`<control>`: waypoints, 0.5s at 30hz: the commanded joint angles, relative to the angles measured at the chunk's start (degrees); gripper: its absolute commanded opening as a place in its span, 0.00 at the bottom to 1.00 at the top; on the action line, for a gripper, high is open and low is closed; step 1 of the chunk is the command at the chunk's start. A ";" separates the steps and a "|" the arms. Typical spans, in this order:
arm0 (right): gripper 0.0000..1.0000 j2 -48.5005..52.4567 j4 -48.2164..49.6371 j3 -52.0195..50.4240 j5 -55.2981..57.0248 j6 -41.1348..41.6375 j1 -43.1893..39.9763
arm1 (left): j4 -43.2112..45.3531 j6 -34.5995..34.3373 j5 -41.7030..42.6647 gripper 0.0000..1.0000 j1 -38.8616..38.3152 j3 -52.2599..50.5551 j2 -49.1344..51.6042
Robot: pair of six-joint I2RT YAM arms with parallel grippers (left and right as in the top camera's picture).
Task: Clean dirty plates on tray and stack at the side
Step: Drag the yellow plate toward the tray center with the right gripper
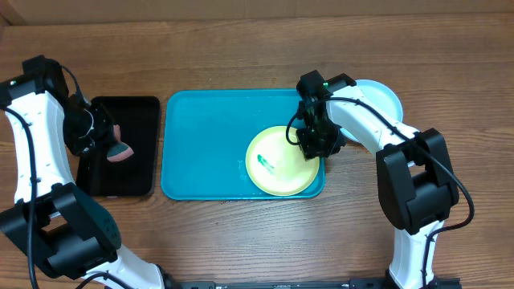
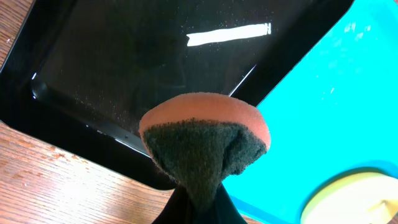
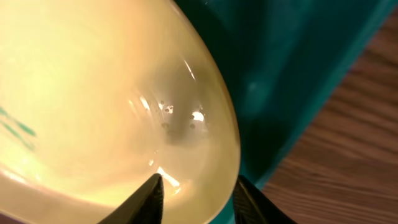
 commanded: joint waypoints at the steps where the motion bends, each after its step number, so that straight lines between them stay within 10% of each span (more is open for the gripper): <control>1: 0.36 -0.04 -0.37 -0.37 -5.62 4.72 0.07 | -0.17 1.73 1.11 0.04 -0.04 0.22 -0.07; 15: 0.34 -0.04 8.41 -8.92 -5.51 10.93 1.25 | -0.15 1.70 1.31 0.04 -0.04 0.22 -0.07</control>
